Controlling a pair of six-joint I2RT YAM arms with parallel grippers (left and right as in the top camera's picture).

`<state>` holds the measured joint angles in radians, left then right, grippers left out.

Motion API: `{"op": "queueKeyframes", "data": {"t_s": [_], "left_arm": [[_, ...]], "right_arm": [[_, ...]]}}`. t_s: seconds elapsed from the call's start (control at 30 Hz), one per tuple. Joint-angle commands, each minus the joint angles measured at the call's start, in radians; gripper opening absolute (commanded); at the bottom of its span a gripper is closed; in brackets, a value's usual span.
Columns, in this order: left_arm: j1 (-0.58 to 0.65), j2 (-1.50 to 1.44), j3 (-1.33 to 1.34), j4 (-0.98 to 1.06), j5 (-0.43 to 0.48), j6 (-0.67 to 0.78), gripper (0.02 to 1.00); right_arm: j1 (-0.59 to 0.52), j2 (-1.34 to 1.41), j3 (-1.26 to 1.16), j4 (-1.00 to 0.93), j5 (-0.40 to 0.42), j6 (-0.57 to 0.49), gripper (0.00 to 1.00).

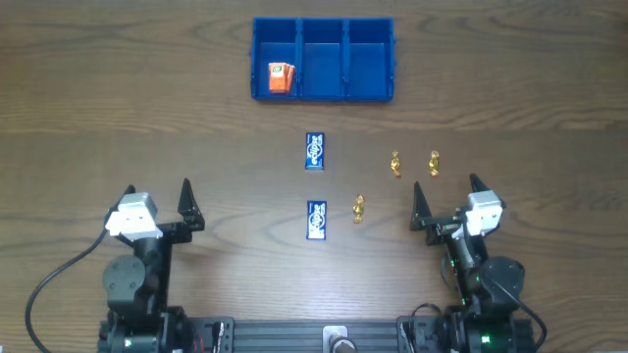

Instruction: Sort Candies Into Trays

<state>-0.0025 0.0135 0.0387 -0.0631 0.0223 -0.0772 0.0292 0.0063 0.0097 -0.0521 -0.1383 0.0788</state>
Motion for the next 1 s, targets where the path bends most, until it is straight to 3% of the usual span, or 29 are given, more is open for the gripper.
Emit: {"op": "queueKeyframes", "data": {"t_s": [0.03,0.13,0.2,0.27,0.47,0.6,0.83,1.0], "left_arm": [[0.002,-0.007,-0.034,-0.014,0.004,0.011,0.998],[0.002,-0.007,-0.034,-0.014,0.004,0.011,0.998],[0.002,-0.007,-0.034,-0.014,0.004,0.011,0.996],[0.002,-0.007,-0.034,-0.014,0.004,0.011,0.998],[0.002,-0.007,-0.034,-0.014,0.004,0.011,0.998],[0.002,-0.007,-0.034,-0.014,0.004,0.011,0.998],[0.002,-0.007,-0.034,-0.014,0.004,0.011,0.998],[0.002,-0.007,-0.034,-0.014,0.004,0.011,0.998]], "right_arm": [[0.011,-0.001,0.003,0.033,-0.019,0.047,0.998],[0.011,0.058,0.09,0.016,-0.102,0.129,0.998],[0.011,0.169,0.227,-0.034,-0.196,0.134,0.996],[0.011,0.298,0.391,-0.143,-0.235,0.134,0.998],[0.021,0.632,0.806,-0.496,-0.273,0.136,0.998],[0.099,0.819,0.974,-0.684,-0.274,0.169,0.998],[0.492,1.221,1.129,-0.819,-0.069,0.383,0.998],[0.688,1.44,1.13,-0.845,0.041,0.54,0.998]]}}
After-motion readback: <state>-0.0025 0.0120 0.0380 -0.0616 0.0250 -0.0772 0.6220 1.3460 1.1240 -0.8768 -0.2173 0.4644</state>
